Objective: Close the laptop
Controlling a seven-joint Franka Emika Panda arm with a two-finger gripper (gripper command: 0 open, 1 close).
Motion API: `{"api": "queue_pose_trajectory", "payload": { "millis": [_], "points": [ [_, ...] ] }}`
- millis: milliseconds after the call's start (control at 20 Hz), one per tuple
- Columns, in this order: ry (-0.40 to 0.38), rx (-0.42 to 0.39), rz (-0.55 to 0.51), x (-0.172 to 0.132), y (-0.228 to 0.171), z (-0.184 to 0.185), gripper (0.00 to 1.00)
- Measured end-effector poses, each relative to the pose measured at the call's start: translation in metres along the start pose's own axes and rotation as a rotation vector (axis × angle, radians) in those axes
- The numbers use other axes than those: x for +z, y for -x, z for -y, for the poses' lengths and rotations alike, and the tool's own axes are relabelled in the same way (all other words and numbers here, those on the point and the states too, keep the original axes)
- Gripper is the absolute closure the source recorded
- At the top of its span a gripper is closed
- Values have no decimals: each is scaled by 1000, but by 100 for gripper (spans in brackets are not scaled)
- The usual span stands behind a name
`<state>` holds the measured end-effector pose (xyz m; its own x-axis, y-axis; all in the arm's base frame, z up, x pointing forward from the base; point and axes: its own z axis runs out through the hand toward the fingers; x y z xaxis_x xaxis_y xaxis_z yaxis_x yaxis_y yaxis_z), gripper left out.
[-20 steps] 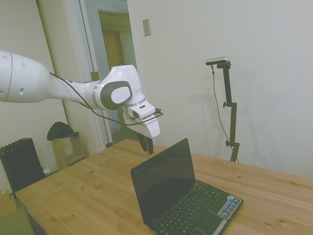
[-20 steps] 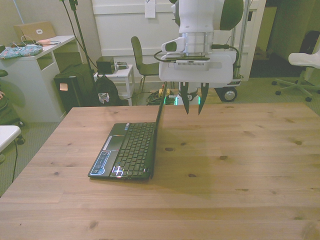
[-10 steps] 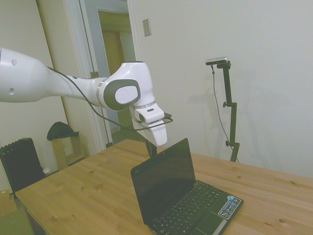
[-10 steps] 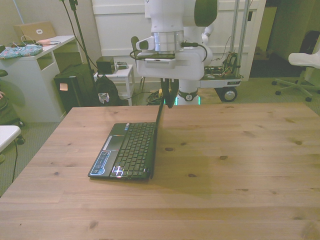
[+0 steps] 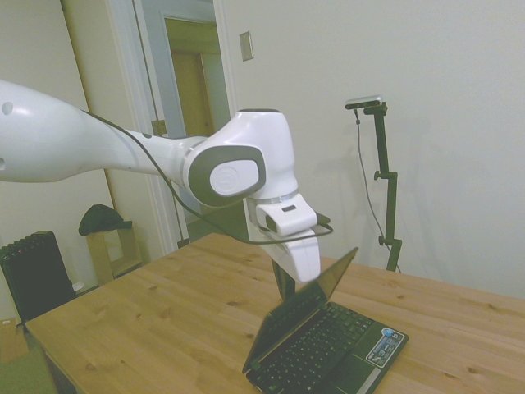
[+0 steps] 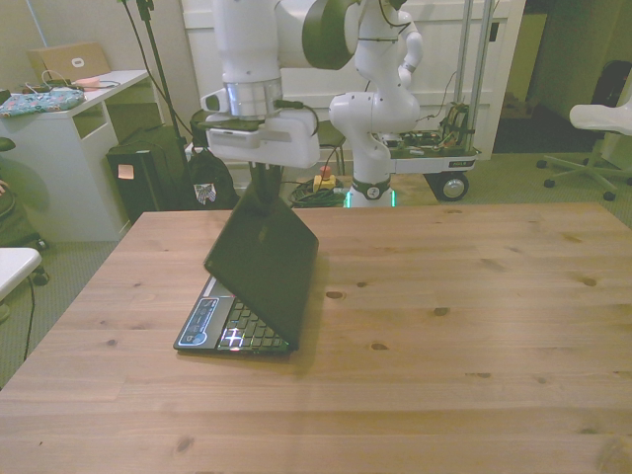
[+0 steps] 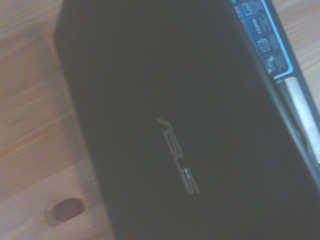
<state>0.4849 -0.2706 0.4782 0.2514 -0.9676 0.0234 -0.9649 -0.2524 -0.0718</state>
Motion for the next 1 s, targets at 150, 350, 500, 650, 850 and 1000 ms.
{"api": "queue_pose_trajectory", "payload": {
  "millis": [150, 350, 500, 650, 850, 1000],
  "points": [
    [28, 8, -6, 36, -26, -7, 100],
    [74, 6, 3, 89, -41, -1, 100],
    [58, 2, -2, 88, -43, 11, 100],
    [-1, -35, -24, 45, -27, 28, 100],
    [-73, -132, -24, -13, 28, 58, 100],
    [-117, -200, -2, -25, 71, 83, 100]
  ]
}}
